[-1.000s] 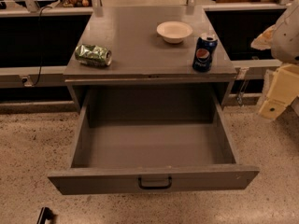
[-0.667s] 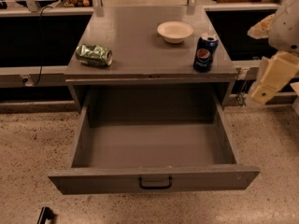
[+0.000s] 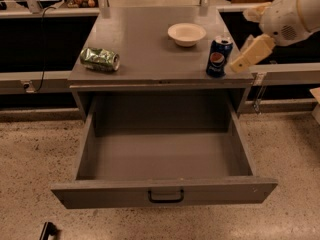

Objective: Place pepsi can into top drawer

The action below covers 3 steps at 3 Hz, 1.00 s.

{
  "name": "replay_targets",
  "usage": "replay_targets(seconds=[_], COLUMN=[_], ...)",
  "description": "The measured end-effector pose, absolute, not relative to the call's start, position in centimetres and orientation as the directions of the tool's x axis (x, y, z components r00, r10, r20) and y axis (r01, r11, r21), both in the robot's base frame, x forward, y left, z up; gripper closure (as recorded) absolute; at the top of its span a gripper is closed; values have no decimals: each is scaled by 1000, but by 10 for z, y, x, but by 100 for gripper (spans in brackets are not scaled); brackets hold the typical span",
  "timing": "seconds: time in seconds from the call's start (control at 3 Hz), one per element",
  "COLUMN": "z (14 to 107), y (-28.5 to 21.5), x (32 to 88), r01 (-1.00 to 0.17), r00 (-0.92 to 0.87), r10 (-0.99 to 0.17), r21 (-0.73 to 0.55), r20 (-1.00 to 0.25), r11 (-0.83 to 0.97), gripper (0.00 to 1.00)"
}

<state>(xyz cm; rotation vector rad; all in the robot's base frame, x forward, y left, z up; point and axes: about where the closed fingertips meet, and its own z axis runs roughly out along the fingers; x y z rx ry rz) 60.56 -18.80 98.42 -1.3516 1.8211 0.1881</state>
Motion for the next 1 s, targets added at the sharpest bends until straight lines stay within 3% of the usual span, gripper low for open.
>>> replay_targets(seconds=[0.33,0.67,1.0], z=[969,957,957], y=[-170,-170,-171], x=[669,708,716], r01=[-813,-767,-752], r00=[-49,-57,-54], r10=[-545,-440,-429], r21=[-284,-243,-246], r20=[-837,-896,-902], r11=[509,594,611], gripper=[0,0,0])
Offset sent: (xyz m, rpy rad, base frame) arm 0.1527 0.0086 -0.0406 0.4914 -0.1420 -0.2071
